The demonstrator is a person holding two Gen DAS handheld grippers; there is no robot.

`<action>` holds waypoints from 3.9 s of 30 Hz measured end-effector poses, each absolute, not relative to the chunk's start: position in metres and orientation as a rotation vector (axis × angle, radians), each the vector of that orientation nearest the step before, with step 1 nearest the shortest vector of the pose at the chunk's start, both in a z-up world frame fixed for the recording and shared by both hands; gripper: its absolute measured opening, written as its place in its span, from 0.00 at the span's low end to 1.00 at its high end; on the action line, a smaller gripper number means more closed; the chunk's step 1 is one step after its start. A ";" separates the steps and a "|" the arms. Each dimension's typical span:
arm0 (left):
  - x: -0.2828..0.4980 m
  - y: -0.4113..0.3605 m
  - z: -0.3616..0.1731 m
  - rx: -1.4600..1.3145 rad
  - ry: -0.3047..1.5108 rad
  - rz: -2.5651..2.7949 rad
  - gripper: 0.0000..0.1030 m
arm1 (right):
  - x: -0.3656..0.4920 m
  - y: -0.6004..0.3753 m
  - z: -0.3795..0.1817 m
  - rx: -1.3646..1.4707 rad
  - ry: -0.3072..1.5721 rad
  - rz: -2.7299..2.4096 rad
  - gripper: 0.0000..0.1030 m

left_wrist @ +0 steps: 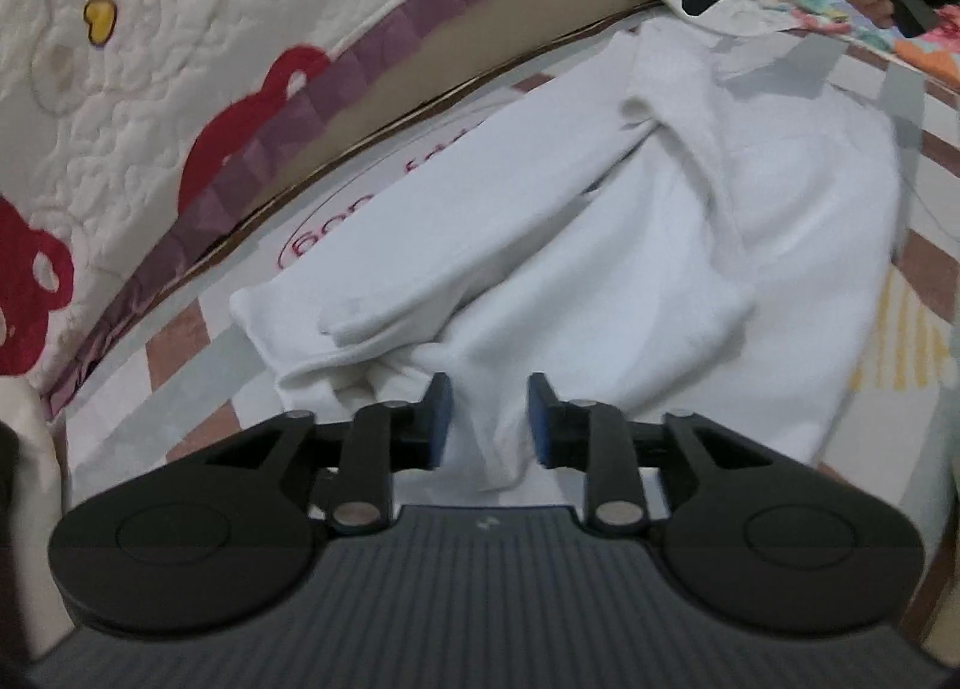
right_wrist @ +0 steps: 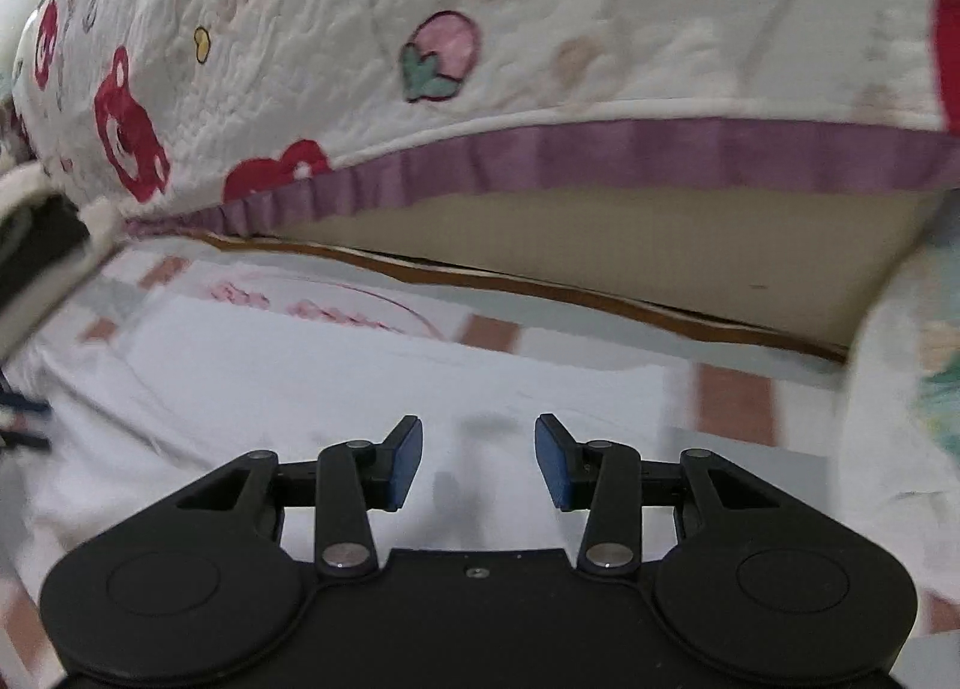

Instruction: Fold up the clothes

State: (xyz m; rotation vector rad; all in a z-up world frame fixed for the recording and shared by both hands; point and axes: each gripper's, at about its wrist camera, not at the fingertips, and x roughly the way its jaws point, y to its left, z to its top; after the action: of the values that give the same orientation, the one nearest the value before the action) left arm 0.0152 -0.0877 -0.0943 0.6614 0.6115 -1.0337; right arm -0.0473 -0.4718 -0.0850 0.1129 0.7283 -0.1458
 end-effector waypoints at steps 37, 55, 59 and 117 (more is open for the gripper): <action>0.139 -0.148 -0.071 0.039 0.749 -0.886 0.53 | 0.024 -0.502 -0.082 0.037 0.815 -0.114 0.60; 0.120 -0.062 -0.144 -0.170 0.792 -0.759 0.65 | 0.063 -0.478 -0.124 -0.032 1.006 -0.117 0.61; 0.106 -0.074 -0.139 -0.038 0.713 -0.794 0.65 | 0.057 -0.492 -0.133 0.007 1.001 -0.158 0.65; 0.092 -0.100 -0.122 0.088 0.689 -0.666 0.63 | -0.066 -0.547 -0.134 0.553 0.641 -0.334 0.30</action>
State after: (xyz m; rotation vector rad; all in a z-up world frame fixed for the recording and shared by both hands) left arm 0.0923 -0.1002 -0.1222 0.0878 0.6894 -0.6664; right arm -0.0658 -0.5473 -0.1339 0.5529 0.6410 -0.3337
